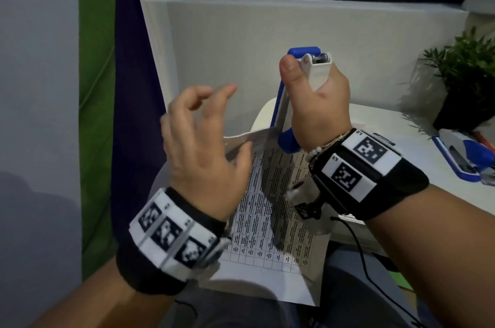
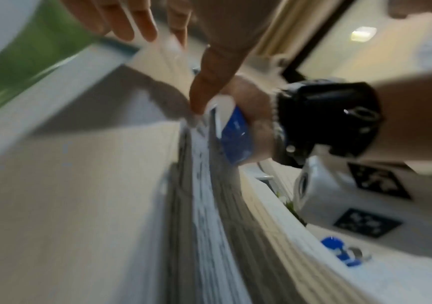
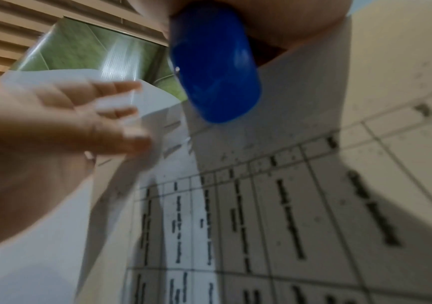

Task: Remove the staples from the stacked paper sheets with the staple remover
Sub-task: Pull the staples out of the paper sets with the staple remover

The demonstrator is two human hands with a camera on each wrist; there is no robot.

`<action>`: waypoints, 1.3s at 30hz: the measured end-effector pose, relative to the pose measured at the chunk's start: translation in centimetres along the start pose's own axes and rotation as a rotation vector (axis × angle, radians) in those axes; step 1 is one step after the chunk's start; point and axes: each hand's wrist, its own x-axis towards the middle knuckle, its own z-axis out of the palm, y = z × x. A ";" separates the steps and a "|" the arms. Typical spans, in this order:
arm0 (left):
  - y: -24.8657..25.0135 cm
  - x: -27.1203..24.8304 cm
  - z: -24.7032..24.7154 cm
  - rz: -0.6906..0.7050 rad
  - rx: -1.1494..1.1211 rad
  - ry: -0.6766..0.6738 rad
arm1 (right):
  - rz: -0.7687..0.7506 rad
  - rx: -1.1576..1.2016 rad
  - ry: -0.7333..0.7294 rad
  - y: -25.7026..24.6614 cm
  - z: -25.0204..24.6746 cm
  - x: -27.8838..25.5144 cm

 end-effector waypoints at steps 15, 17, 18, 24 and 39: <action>0.4 2.8 0.9 -0.200 0.112 -0.654 | -0.041 0.040 -0.072 0.3 1.4 -0.7; 0.1 2.6 1.2 -0.185 0.061 -0.633 | -0.036 0.042 -0.077 0.4 1.4 -0.7; 0.0 2.4 1.4 -0.190 0.025 -0.612 | -0.037 0.046 -0.078 0.4 1.4 -0.7; 0.1 1.6 2.6 -0.261 -0.071 -0.486 | -0.044 0.073 -0.086 0.4 1.5 -0.5; -2.9 1.4 2.9 -0.560 -0.452 -0.519 | 0.004 0.054 -0.050 1.7 -0.4 -0.2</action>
